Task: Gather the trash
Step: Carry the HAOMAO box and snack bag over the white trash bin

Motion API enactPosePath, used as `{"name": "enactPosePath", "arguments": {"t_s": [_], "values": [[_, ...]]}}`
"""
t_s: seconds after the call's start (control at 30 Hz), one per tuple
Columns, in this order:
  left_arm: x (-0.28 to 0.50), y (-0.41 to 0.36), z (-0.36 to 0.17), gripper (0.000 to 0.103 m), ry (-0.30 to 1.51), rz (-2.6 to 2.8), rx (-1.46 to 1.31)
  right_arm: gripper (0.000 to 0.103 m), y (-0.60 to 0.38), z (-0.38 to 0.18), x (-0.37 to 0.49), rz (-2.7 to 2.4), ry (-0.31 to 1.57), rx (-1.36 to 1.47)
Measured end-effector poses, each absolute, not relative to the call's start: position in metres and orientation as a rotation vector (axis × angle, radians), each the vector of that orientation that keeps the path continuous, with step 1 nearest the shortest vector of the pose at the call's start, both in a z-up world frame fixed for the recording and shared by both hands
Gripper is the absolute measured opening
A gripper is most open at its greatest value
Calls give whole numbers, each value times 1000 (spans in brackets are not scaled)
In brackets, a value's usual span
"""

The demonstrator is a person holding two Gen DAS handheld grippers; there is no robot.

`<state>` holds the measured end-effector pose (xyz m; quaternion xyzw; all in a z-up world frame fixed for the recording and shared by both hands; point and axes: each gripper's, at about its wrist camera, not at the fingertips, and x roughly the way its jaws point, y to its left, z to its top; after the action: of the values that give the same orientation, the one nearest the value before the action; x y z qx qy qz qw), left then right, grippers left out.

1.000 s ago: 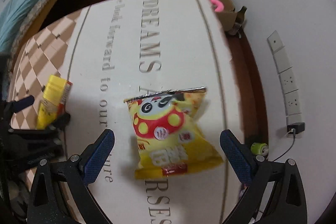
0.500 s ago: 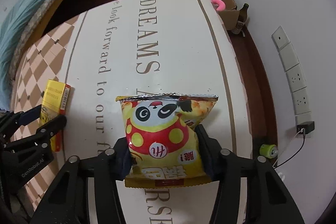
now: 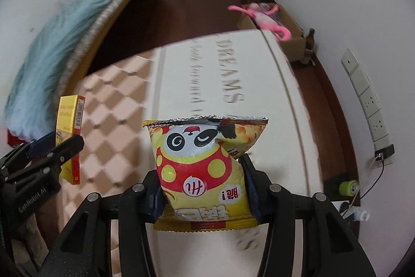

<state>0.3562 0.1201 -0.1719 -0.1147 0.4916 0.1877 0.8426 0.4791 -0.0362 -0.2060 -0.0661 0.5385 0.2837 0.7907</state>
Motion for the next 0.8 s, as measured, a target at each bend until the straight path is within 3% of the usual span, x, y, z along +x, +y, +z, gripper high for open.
{"name": "enactPosePath", "arguments": {"t_s": [0.47, 0.8], "values": [[191, 174, -87, 52, 847, 448, -328, 51, 22, -123, 316, 846, 1061, -87], [19, 249, -97, 52, 829, 652, -410, 51, 126, -140, 164, 1071, 1109, -152]]}}
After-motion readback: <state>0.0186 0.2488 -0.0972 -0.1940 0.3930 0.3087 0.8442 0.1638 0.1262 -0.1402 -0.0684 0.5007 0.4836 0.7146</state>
